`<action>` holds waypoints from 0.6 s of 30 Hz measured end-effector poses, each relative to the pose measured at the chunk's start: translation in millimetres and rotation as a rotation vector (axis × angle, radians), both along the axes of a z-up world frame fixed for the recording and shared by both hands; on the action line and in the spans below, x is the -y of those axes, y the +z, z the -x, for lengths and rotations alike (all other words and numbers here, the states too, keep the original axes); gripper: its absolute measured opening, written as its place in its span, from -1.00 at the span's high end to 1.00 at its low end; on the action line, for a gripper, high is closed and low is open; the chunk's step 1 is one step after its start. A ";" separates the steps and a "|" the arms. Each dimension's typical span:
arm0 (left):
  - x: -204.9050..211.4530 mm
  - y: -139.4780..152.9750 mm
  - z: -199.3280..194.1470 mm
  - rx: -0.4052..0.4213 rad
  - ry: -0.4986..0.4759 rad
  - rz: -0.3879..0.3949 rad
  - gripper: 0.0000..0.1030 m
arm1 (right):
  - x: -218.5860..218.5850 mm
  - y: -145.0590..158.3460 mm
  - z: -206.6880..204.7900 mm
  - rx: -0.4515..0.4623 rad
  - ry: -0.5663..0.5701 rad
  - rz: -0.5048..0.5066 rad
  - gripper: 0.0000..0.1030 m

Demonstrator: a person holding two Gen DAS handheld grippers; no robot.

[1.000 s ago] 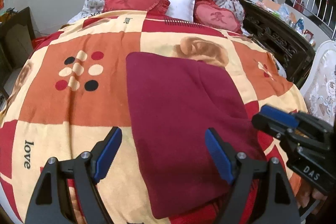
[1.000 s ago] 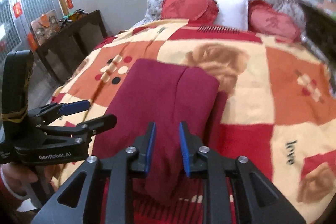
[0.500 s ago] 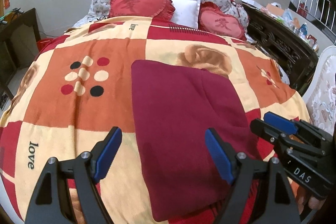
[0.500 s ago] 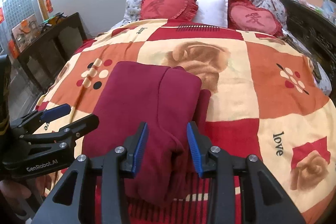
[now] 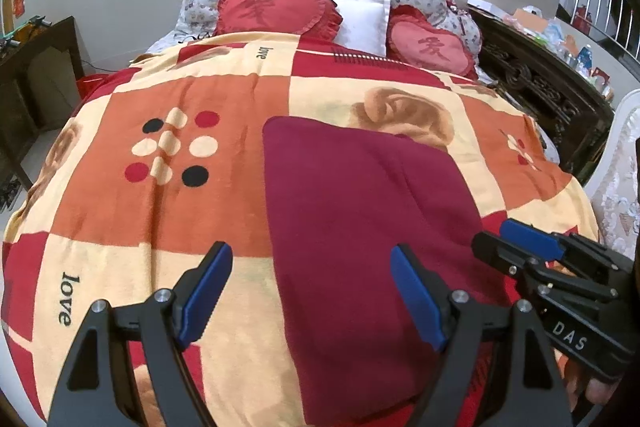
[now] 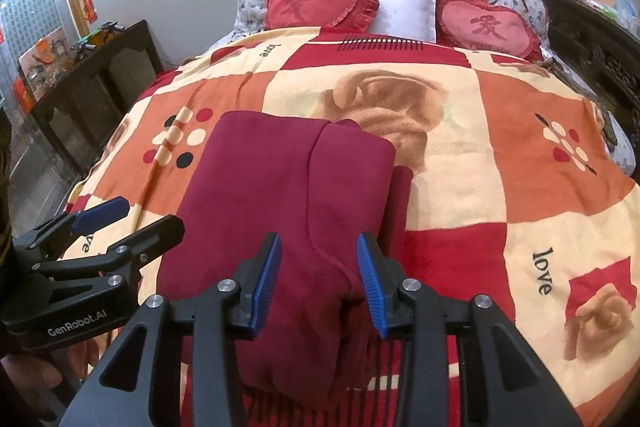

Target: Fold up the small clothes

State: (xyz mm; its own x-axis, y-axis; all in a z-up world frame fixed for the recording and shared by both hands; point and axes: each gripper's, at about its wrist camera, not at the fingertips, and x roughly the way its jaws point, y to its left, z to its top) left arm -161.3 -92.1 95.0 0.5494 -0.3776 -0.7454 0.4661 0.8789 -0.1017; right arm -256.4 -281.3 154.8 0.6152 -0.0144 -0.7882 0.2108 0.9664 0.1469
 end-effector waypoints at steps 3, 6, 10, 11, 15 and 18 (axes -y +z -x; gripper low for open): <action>0.6 -1.6 -0.4 -0.003 0.001 -0.005 -0.64 | -1.1 -1.1 -1.2 -0.006 0.002 -0.001 -0.27; 1.3 -2.4 -0.3 0.001 -0.001 -0.014 -0.64 | -2.5 -2.5 -1.9 -0.010 0.001 -0.004 -0.27; 1.4 -2.9 -0.7 -0.001 -0.005 -0.015 -0.64 | -2.4 -5.6 -2.2 -0.020 0.001 -0.012 -0.27; 1.1 -2.9 -0.5 -0.001 -0.006 -0.013 -0.64 | -2.4 -5.9 -2.3 -0.021 0.001 -0.012 -0.27; 1.3 -3.7 -1.1 0.000 -0.007 -0.018 -0.64 | -1.6 -6.7 -3.3 -0.025 -0.001 -0.015 -0.27; 1.6 -5.0 -1.5 -0.003 -0.013 -0.022 -0.64 | -1.4 -6.8 -3.4 -0.024 0.001 -0.016 -0.27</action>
